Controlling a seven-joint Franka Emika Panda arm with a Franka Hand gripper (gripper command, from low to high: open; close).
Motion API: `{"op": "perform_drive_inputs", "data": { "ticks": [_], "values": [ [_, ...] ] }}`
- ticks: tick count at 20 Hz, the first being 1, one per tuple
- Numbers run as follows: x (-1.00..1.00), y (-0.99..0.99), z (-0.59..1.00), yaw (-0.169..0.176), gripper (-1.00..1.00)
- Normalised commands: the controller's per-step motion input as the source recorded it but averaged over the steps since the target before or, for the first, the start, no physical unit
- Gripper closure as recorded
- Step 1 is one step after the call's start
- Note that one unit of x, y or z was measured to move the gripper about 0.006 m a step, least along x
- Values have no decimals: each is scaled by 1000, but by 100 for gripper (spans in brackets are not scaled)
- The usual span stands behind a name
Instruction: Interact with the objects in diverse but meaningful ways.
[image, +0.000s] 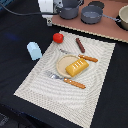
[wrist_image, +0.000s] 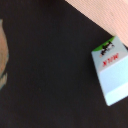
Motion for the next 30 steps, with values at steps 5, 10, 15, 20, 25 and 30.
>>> {"op": "perform_drive_inputs", "data": {
  "ticks": [5, 10, 15, 20, 25, 30],
  "values": [
    [113, 19, -306, -41, -100],
    [172, 56, -278, -41, -100],
    [384, 73, -182, -78, -100],
    [385, 114, -171, -76, -100],
    [408, 129, -151, -61, -100],
    [281, 115, -90, -20, -100]
  ]
}}
